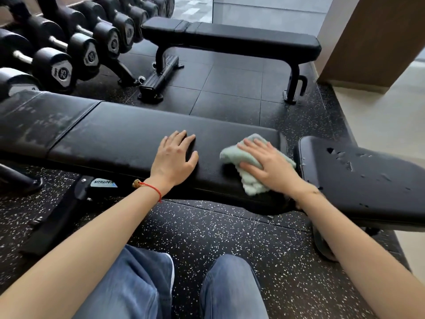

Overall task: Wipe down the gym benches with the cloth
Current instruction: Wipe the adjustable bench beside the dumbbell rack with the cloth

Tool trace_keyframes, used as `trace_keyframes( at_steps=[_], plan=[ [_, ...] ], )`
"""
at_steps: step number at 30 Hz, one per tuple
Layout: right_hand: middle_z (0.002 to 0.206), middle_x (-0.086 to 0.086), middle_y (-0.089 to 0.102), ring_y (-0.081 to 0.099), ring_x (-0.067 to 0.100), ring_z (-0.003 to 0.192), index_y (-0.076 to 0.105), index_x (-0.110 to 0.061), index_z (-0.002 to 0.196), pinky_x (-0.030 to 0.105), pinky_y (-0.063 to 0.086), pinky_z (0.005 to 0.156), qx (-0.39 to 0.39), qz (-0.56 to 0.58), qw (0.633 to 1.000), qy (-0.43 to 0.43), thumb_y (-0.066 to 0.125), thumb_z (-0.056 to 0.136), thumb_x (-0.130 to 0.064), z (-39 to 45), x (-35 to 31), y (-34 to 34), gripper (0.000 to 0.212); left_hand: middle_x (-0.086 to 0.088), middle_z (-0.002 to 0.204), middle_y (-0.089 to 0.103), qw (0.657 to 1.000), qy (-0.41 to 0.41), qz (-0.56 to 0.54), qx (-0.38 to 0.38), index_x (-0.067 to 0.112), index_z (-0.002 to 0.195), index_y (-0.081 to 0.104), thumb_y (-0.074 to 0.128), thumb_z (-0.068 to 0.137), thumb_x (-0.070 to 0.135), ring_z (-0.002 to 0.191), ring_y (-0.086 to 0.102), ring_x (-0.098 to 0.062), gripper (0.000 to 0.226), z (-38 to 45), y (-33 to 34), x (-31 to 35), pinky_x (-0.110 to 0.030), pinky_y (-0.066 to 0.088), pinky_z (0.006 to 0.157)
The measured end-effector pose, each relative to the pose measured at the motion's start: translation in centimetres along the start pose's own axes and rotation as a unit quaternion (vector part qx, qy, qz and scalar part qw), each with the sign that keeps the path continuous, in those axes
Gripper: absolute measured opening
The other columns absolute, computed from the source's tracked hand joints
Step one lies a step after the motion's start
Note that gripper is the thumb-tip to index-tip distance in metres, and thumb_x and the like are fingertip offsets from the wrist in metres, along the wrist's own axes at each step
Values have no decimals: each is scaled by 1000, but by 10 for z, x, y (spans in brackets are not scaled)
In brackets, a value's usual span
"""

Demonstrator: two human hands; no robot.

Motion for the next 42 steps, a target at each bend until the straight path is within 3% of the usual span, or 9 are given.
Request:
trace_keyframes(
  at_steps=[4, 9, 11, 16, 18, 25, 29, 35, 42],
  plan=[
    [162, 1, 17, 8, 20, 151, 25, -27, 153, 35, -1, 123, -8, -59, 995, 84, 41, 99, -50, 42, 5, 1, 61, -5, 155, 36, 1000, 3, -14, -15, 20, 145, 43, 50, 95, 37, 146, 25, -22, 53, 1, -2, -2, -40, 13, 122],
    [161, -10, 17, 5, 10, 150, 25, -36, 152, 32, -2, 123, -7, -8, 996, -85, 33, 96, -62, -14, -59, 28, 62, -5, 152, 41, 1000, -15, 5, -5, 19, 142, 47, 51, 95, 34, 144, 30, -22, 50, -6, -20, -38, -42, 17, 121],
    [159, -12, 21, 9, 8, 149, 28, -38, 151, 30, 1, 123, -17, 4, 995, -95, 32, 96, -63, -11, -56, 29, 60, -7, 151, 42, 999, -35, 11, 12, 17, 142, 48, 52, 95, 31, 144, 31, -23, 49, -12, -30, -61, -43, 19, 120],
    [162, -1, 20, 12, 19, 150, 27, -28, 153, 38, 2, 123, -17, -45, 998, 49, 37, 101, -48, 97, -31, 24, 56, -10, 151, 41, 998, -57, 11, 34, 13, 142, 47, 51, 97, 30, 143, 33, -26, 49, -22, -40, -87, -42, 19, 120],
    [162, 1, 19, 11, 22, 151, 25, -27, 153, 40, 2, 123, -19, -52, 997, 47, 35, 101, -49, 113, -48, 34, 58, -9, 152, 40, 998, -56, 7, 35, 14, 143, 47, 50, 97, 30, 143, 32, -25, 49, -23, -39, -86, -41, 17, 120],
    [162, -7, 17, 7, 15, 151, 21, -32, 154, 38, 5, 124, -35, -38, 982, -179, 41, 96, -61, -8, -91, 39, 67, -7, 152, 40, 997, -63, 10, 42, 16, 144, 45, 49, 97, 33, 143, 31, -23, 49, -23, -40, -89, -39, 15, 121],
    [162, -4, 19, 12, 19, 151, 19, -27, 155, 44, 14, 123, -15, -91, 978, -188, 41, 94, -63, -24, -90, 38, 74, -6, 153, 38, 997, -71, 14, 37, 16, 144, 44, 47, 97, 34, 144, 28, -22, 51, -23, -38, -87, -40, 14, 121],
    [162, 0, 20, 15, 24, 150, 22, -23, 154, 40, 6, 124, -20, -109, 977, -182, 58, 88, -57, 29, -137, 63, 83, -5, 151, 42, 997, -72, 7, 42, 17, 142, 48, 50, 96, 34, 142, 32, -22, 49, -22, -39, -89, -41, 17, 120],
    [160, 0, 26, 20, 21, 149, 25, -23, 154, 46, 21, 121, 36, -114, 982, -149, 51, 88, -63, -45, -62, 29, 81, -6, 151, 42, 996, -77, 10, 41, 17, 142, 48, 49, 96, 34, 143, 32, -22, 49, -23, -38, -87, -41, 17, 120]
  ],
)
Point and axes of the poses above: each hand's wrist, its own z-axis towards the middle knuckle, its own y-axis out of the palm, x = y × z, the point moved 6 cm from there along z, towards the middle knuckle
